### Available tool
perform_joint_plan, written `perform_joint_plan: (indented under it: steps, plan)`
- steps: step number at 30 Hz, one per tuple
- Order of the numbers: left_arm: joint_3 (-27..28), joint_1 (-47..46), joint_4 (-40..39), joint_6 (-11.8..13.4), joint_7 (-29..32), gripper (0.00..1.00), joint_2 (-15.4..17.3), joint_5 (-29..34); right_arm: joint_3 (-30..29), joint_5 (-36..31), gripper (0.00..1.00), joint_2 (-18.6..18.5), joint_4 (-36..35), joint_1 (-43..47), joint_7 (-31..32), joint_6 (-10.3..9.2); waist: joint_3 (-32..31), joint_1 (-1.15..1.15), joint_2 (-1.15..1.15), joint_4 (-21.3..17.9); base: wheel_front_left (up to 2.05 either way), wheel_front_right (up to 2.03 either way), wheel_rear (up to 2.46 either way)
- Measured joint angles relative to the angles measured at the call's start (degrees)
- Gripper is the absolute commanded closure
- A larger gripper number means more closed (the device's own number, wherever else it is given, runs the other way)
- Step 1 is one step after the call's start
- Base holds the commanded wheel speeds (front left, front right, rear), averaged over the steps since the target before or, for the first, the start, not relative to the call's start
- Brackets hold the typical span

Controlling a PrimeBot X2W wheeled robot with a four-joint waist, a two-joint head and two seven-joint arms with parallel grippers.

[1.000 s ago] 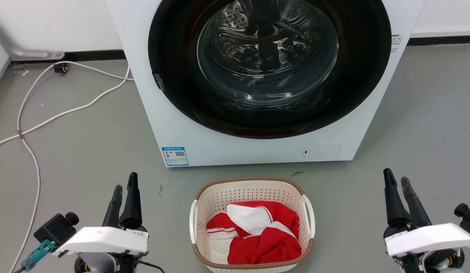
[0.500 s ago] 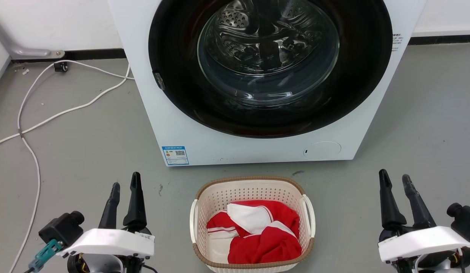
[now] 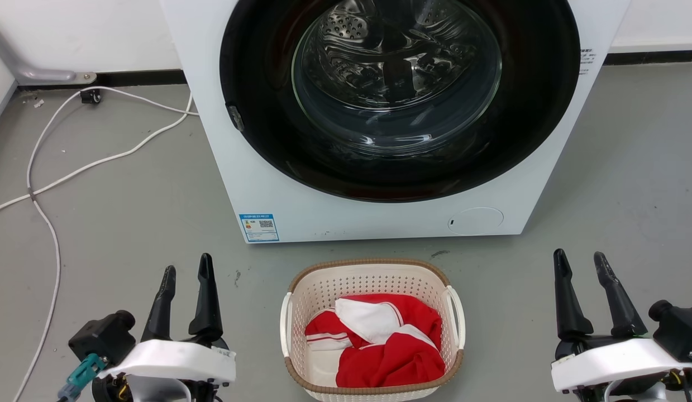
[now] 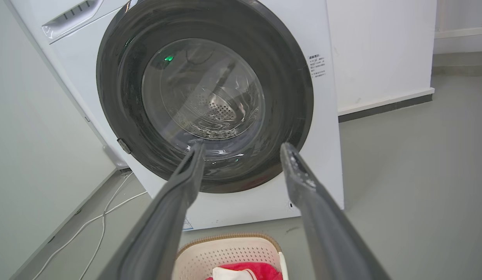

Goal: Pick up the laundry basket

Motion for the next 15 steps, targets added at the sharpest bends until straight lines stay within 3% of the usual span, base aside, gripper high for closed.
perform_joint_plan:
  steps: [15]
  plan:
    - [-0.9,0.8,0.0,0.6,-2.0,0.0,0.0,8.2,0.0,-9.0,0.0,0.0,-0.9,0.9,-2.0,0.0,0.0,-0.01,0.0,0.2,0.0,0.0,0.0]
